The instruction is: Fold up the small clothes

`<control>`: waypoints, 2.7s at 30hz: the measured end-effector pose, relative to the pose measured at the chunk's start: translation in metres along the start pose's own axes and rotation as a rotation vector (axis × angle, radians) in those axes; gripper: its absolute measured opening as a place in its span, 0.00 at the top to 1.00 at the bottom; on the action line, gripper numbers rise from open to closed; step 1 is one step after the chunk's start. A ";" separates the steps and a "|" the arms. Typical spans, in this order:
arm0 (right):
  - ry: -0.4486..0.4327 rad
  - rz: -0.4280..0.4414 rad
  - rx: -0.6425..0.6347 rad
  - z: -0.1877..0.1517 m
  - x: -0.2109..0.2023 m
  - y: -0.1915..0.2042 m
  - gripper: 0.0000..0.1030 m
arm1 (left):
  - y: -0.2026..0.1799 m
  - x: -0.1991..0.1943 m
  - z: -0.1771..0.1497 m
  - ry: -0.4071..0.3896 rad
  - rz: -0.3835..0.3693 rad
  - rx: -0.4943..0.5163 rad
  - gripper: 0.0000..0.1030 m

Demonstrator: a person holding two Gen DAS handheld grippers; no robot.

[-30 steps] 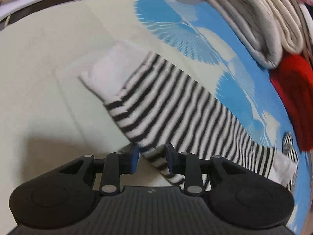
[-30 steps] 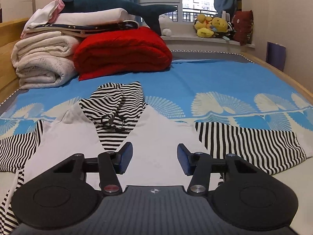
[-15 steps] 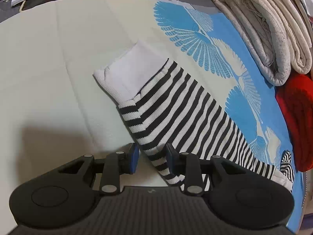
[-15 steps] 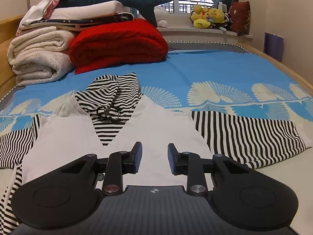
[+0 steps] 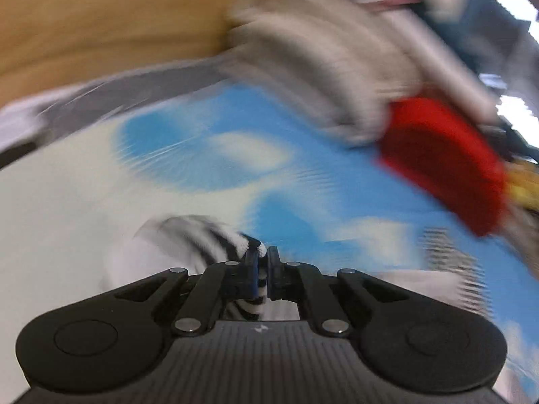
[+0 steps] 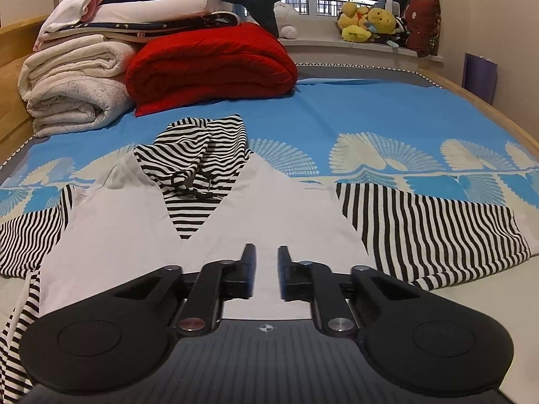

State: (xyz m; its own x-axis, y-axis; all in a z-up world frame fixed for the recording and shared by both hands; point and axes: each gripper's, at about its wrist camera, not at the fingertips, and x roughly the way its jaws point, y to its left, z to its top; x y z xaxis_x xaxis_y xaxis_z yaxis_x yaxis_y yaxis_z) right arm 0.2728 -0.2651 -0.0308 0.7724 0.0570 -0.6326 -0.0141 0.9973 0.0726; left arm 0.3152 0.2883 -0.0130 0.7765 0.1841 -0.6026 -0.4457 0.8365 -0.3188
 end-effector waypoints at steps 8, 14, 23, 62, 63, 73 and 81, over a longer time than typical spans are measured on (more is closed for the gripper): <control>0.038 0.026 0.063 0.008 0.014 0.010 0.78 | -0.168 -0.072 -0.061 0.164 -0.666 0.396 0.86; 0.067 0.056 0.136 0.010 0.020 0.010 0.67 | -0.134 -0.034 -0.051 0.245 -0.369 0.197 0.85; 0.206 0.185 0.203 0.006 0.054 0.025 0.60 | -0.100 0.004 -0.037 0.327 -0.064 0.167 0.80; 0.218 -0.001 0.519 0.016 0.076 -0.087 0.81 | -0.148 0.015 -0.058 0.360 -0.082 0.290 0.74; 0.253 -0.004 0.547 0.012 0.080 -0.090 0.79 | -0.152 0.016 -0.060 0.365 -0.088 0.297 0.74; 0.333 -0.049 0.632 0.008 0.107 -0.098 0.67 | -0.174 0.042 -0.103 0.478 -0.128 0.360 0.74; 0.315 -0.070 0.587 0.015 0.103 -0.101 0.67 | -0.161 0.073 -0.148 0.610 -0.075 0.395 0.74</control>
State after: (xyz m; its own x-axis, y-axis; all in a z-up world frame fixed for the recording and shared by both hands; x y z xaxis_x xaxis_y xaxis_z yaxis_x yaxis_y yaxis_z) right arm 0.3630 -0.3609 -0.0918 0.5356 0.0925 -0.8394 0.4458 0.8132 0.3741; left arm 0.3778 0.0906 -0.1146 0.3610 -0.1052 -0.9266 -0.1173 0.9806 -0.1570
